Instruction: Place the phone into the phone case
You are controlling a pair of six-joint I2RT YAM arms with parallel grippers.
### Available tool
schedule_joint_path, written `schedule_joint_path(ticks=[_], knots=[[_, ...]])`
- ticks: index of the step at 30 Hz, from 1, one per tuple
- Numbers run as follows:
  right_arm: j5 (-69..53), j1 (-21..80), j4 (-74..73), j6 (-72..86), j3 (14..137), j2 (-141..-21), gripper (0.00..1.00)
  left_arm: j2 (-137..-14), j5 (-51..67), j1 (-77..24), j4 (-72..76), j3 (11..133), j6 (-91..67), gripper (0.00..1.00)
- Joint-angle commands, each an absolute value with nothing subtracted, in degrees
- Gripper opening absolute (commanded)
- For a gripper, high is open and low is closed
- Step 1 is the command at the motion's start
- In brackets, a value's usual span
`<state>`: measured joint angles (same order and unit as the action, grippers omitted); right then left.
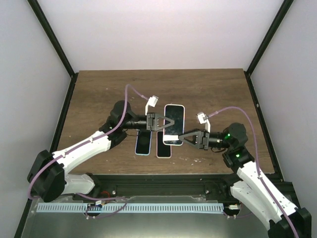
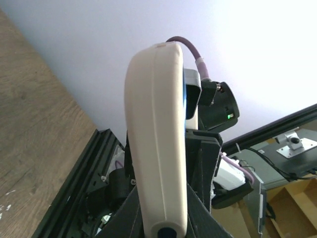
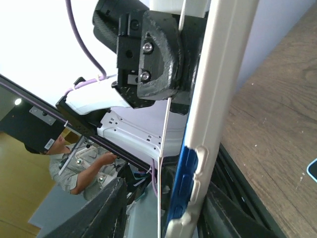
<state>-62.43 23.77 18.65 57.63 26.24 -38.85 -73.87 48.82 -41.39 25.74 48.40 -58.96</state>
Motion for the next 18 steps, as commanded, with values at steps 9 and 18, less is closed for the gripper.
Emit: schedule_joint_path(ticks=[9, 18], knots=[[-68.49, 24.96, 27.55, 60.98, 27.91, -33.68, 0.25, -74.63, 48.01, -38.79, 37.86, 48.38, -63.19, 0.00], [-68.28, 24.96, 31.07, 63.19, 27.41, -32.75, 0.11, -75.19, 49.19, -38.75, 40.16, 48.22, -64.31, 0.00]])
